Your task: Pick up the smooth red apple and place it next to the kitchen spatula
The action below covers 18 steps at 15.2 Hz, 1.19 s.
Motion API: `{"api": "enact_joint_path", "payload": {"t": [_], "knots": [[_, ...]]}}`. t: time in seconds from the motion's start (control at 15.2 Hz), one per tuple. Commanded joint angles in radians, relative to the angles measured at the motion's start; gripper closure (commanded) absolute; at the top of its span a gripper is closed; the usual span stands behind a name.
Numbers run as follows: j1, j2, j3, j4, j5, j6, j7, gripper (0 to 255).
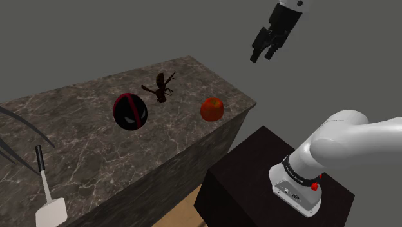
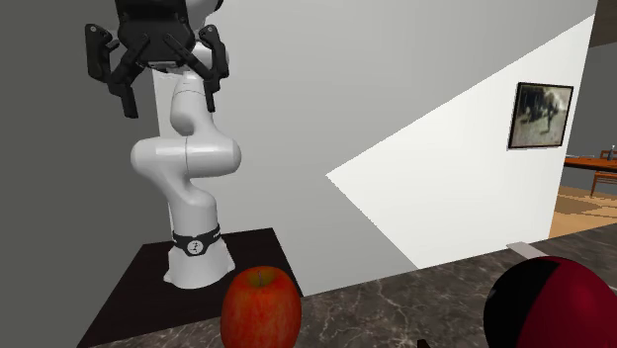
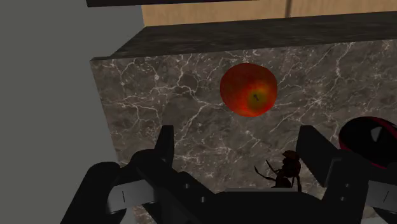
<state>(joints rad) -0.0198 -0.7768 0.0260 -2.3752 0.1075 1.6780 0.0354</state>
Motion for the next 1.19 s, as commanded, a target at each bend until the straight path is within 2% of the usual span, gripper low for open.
{"api": "enact_joint_path", "payload": {"t": [0.0,0.92,1.12], "knots": [[0.0,0.0,0.0,0.0,0.0,0.0,0.0,0],[0.264,0.338,-0.002,-0.124,-0.076,0.411,-0.665,0],[0.272,0.36,0.0,-0.146,-0.078,0.454,-0.685,0]]}}
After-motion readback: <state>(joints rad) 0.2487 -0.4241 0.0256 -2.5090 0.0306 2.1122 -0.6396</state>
